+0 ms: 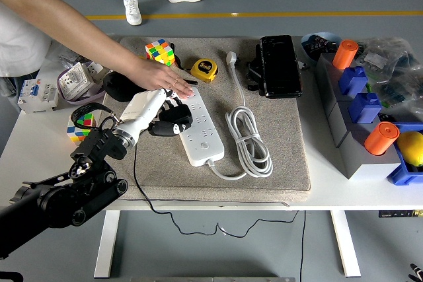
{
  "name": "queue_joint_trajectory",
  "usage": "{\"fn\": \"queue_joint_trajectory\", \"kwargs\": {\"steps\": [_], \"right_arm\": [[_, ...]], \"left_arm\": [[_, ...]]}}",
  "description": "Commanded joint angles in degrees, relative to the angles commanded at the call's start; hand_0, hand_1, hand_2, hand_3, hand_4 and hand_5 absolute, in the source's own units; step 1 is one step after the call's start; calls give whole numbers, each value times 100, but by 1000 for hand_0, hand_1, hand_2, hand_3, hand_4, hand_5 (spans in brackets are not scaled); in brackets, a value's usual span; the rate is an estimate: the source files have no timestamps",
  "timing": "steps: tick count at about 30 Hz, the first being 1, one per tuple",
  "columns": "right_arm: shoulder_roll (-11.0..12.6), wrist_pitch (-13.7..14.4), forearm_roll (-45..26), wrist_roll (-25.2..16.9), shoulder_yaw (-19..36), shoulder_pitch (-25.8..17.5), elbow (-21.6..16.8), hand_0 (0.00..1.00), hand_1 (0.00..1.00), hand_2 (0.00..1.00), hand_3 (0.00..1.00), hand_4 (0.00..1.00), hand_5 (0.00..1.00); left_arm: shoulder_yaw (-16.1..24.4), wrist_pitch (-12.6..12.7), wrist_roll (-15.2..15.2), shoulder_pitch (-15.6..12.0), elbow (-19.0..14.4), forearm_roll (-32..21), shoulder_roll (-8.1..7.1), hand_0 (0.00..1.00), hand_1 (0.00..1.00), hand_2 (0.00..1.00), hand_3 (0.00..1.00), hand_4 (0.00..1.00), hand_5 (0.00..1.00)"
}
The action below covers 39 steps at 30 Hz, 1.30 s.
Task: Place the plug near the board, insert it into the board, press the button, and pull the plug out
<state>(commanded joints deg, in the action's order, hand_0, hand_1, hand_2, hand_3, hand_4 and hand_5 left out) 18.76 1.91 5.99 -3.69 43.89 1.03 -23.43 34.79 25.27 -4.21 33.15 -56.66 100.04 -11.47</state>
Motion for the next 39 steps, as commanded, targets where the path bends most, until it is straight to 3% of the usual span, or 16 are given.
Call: {"fn": "queue_joint_trajectory", "kwargs": {"steps": [10, 15, 24, 39], "right_arm": [[-39, -10, 3, 12, 38, -52, 22, 609, 666, 663, 540, 821, 490], [-37, 3, 43, 17, 19, -8, -3, 609, 666, 663, 540, 821, 490], [30, 42, 85, -7, 8, 41, -85, 609, 665, 663, 540, 821, 490], [15, 35, 57, -10, 103, -6, -69, 609, 665, 664, 540, 821, 489]], "left_arm": [[381, 199, 355, -143, -158, 6, -127, 253, 387, 368, 529, 742, 34], [776, 293, 460, -322, -291, 103, -228, 253, 387, 368, 529, 742, 34], [1151, 447, 636, -542, -100, 170, -378, 254, 387, 369, 530, 743, 38], [1023, 570, 818, -516, 297, 127, -340, 254, 390, 370, 531, 744, 39]]}}
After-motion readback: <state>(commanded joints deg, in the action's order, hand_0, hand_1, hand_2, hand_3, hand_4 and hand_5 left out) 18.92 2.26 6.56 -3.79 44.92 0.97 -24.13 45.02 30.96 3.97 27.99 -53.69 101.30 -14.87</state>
